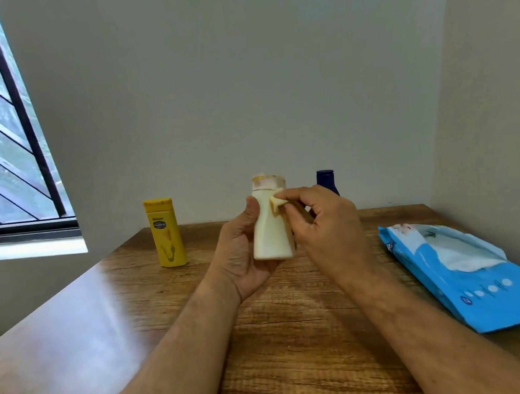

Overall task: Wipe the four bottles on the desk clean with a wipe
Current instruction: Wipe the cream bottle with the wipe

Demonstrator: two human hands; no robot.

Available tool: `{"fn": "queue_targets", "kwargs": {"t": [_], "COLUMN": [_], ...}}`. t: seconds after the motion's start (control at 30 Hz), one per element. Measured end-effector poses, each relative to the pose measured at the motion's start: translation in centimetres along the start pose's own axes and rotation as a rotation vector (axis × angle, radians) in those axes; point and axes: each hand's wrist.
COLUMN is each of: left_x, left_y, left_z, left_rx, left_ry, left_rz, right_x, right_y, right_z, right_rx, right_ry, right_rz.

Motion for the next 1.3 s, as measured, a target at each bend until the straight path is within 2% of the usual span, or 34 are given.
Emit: {"fn": "queue_targets", "kwargs": {"t": [0.07,0.23,0.3,0.37,0.5,0.57,0.63,0.77,0.83,0.9,1.0,1.13,1.2,1.3], "left_x": [0.1,-0.6,-0.6,-0.6,-0.4,-0.4,-0.5,-0.9,-1.0,-1.0,-0.7,-0.4,-0.4,-0.6], "left_y": [0.3,-0.3,-0.5,-0.5,0.1,0.3,0.5,0.2,0.0,-0.1,0.0,0.2,0.2,0.1], "left_z": [-0.2,0.7,0.8,0.5,-0.6,-1.0,-1.1,-0.5,-0.1,0.0,-0.2,-0.3,-0.3,-0.2], "left_rx": [-0.009,0.012,0.0,-0.032,-0.144,-0.167,-0.159,-0.057,-0.009,-0.001,-0.04,-0.057,-0.046,0.006], "left_ry": [0.018,0.087,0.06,0.015,-0.071,-0.09,-0.077,0.006,0.029,0.027,-0.004,-0.014,0.0,0.044], "left_rz": [0.034,0.139,0.146,0.133,0.103,0.088,0.087,0.134,0.167,0.156,0.113,0.116,0.135,0.191], "right_x": [-0.1,0.6,0.7,0.7,0.2,0.0,0.1,0.7,0.9,0.9,0.5,0.0,0.0,0.4], "right_y": [-0.2,0.0,0.1,-0.2,-0.6,-0.7,-0.7,0.2,0.6,0.5,-0.2,-0.5,-0.5,-0.5], "right_z": [0.1,-0.2,-0.2,-0.1,0.1,0.2,0.4,0.0,-0.2,-0.3,-0.3,0.0,0.0,0.0], "right_rx": [-0.004,0.017,0.059,0.094,0.116,0.122,0.093,-0.011,-0.029,-0.01,0.088,0.057,0.009,0.002], "right_ry": [0.024,-0.023,-0.052,-0.058,0.002,0.014,0.014,0.013,-0.003,0.007,0.026,0.075,0.084,0.027], "right_rz": [-0.019,-0.34,-0.381,-0.344,-0.053,0.025,-0.014,-0.342,-0.416,-0.4,-0.227,-0.045,-0.08,-0.267]}}
Point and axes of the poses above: each hand's wrist, its own x-axis away from the middle knuckle, its own y-axis out of the palm, z = x × y, and after that the axes turned 2 degrees about y, right-handed
